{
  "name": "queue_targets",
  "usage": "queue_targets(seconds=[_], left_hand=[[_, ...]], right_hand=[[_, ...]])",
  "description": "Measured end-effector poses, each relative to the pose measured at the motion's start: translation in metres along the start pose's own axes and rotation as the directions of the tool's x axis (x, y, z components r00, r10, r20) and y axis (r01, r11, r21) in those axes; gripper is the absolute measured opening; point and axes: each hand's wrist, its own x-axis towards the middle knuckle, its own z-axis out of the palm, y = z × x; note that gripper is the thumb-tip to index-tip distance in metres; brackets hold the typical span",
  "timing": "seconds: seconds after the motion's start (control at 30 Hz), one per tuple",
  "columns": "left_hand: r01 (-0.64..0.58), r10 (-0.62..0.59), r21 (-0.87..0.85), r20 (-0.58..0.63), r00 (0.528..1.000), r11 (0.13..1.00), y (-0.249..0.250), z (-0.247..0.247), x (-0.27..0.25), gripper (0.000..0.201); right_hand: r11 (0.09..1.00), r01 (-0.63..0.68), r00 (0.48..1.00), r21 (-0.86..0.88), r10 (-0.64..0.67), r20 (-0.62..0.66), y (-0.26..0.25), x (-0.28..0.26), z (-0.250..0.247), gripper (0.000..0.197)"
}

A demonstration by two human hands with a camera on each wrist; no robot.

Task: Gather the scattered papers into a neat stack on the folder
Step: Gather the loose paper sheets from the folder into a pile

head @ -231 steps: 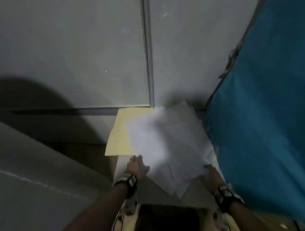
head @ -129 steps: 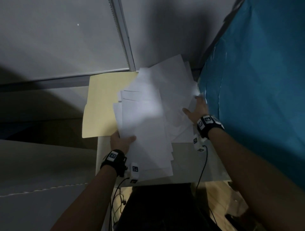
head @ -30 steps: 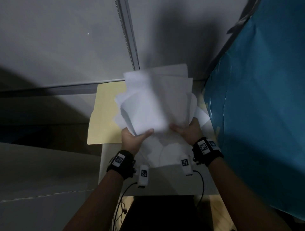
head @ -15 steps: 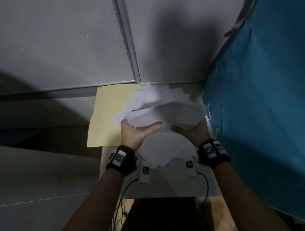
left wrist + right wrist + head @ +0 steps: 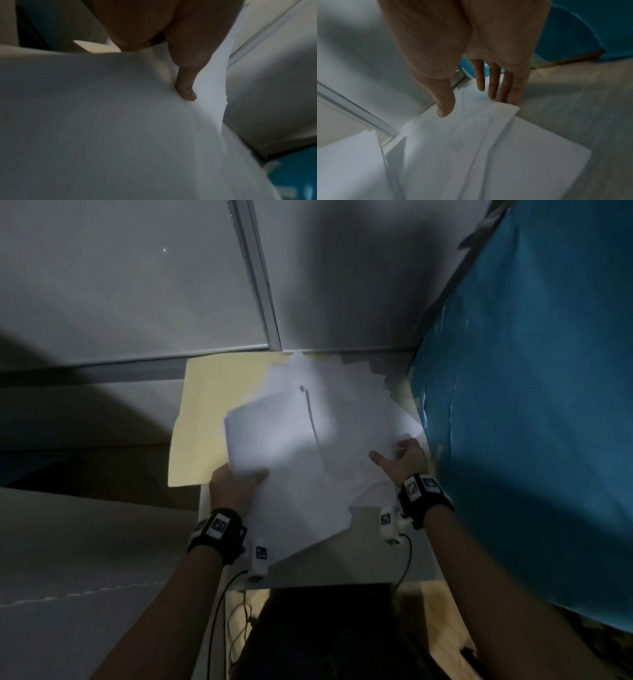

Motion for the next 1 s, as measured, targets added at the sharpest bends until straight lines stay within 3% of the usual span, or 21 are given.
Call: queue_targets(seconds=[0.1, 0.27, 0.4, 0.53, 0.6, 0.67, 0.73, 0.83, 0.87, 0.93, 1.0], left_hand=[[0.004, -0.011, 0.098, 0.071, 0.997, 0.995, -0.017, 0.018, 0.008, 0.037], [-0.050, 0.027, 0.196, 0.117, 0.993, 0.979, -0.025, 0.039, 0.012, 0.043], [-0.071, 0.041, 0.245, 0.125, 0.991, 0.967, -0.025, 0.043, 0.010, 0.043], [-0.095, 0.077, 0.211, 0.090, 0.993, 0.973, -0.021, 0.037, 0.011, 0.043], [-0.108, 0.097, 0.170, 0.077, 0.992, 0.979, -0.016, 0.036, 0.007, 0.042], [-0.132, 0.124, 0.133, 0.068, 0.990, 0.982, -0.010, 0.036, 0.004, 0.048], [-0.156, 0.150, 0.105, 0.055, 0.987, 0.982, -0.004, 0.034, 0.000, 0.066], [-0.247, 0.247, -0.017, 0.055, 0.967, 0.969, -0.001, 0.032, -0.003, 0.122], [-0.285, 0.286, -0.016, 0.054, 0.957, 0.958, -0.002, 0.032, -0.002, 0.132], [-0.334, 0.330, 0.051, 0.070, 0.941, 0.941, -0.007, 0.033, 0.002, 0.123], [-0.367, 0.357, 0.125, 0.100, 0.929, 0.922, -0.013, 0.037, 0.006, 0.082]], right_hand=[[0.999, -0.026, 0.999, 0.036, 0.027, -0.031, -0.010, 0.017, 0.008, 0.083], [0.997, -0.034, 0.990, -0.064, 0.042, 0.134, -0.028, 0.035, 0.019, 0.097], [0.985, 0.072, 0.987, -0.158, -0.047, 0.153, -0.038, 0.037, 0.018, 0.069], [0.937, 0.225, 0.974, -0.266, -0.226, 0.027, -0.057, 0.019, -0.009, 0.038], [0.897, 0.313, 0.937, -0.311, -0.346, -0.056, -0.058, 0.005, -0.027, 0.026], [0.875, 0.367, 0.889, -0.315, -0.429, -0.159, -0.059, -0.009, -0.043, 0.027], [0.878, 0.396, 0.842, -0.271, -0.464, -0.274, -0.062, -0.022, -0.059, 0.023], [0.876, 0.448, 0.761, -0.176, -0.477, -0.440, -0.074, -0.039, -0.086, 0.018], [0.871, 0.470, 0.735, -0.143, -0.476, -0.484, -0.080, -0.043, -0.095, 0.021], [0.860, 0.506, 0.696, -0.065, -0.452, -0.558, -0.091, -0.047, -0.109, 0.025], [0.839, 0.542, 0.681, 0.037, -0.414, -0.605, -0.099, -0.046, -0.116, 0.029]])
